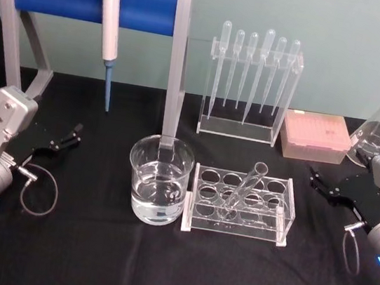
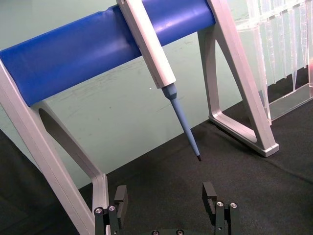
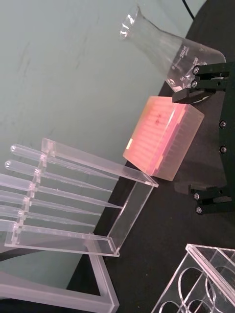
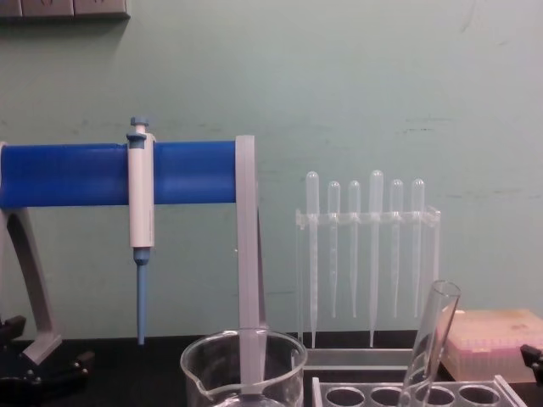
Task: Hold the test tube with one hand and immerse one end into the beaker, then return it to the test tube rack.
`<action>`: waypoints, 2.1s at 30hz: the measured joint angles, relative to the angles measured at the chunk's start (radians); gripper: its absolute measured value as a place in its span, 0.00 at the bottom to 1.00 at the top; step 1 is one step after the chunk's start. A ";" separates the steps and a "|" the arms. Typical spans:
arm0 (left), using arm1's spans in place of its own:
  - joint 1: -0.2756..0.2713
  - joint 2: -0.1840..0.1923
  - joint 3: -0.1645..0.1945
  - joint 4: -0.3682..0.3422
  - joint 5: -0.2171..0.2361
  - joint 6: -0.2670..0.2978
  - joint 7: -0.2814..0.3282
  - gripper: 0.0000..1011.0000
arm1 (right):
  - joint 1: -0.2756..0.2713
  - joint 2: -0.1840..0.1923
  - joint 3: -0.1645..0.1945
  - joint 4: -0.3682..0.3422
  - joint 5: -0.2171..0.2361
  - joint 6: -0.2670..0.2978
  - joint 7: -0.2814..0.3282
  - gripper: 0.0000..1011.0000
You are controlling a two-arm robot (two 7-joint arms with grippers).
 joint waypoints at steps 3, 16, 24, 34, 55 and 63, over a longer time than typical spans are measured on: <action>0.000 0.000 0.000 0.000 0.000 0.000 0.000 0.99 | -0.011 0.008 0.015 -0.021 -0.007 -0.008 0.004 0.99; 0.000 0.000 0.000 0.000 0.000 0.000 0.000 0.99 | -0.131 0.089 0.103 -0.200 0.049 -0.044 0.083 0.99; 0.000 0.000 0.000 0.000 0.000 0.000 0.000 0.99 | -0.207 0.171 0.144 -0.267 0.112 -0.101 0.216 0.99; 0.000 0.000 0.000 0.000 0.000 0.000 0.000 0.99 | -0.214 0.222 0.123 -0.253 0.255 -0.192 0.523 0.99; 0.000 0.000 0.000 0.000 0.000 0.000 0.000 0.99 | -0.103 0.102 0.063 -0.180 0.344 -0.046 0.685 0.99; 0.000 0.000 0.000 0.000 0.000 0.000 0.000 0.99 | -0.055 0.051 0.046 -0.150 0.312 -0.014 0.688 0.99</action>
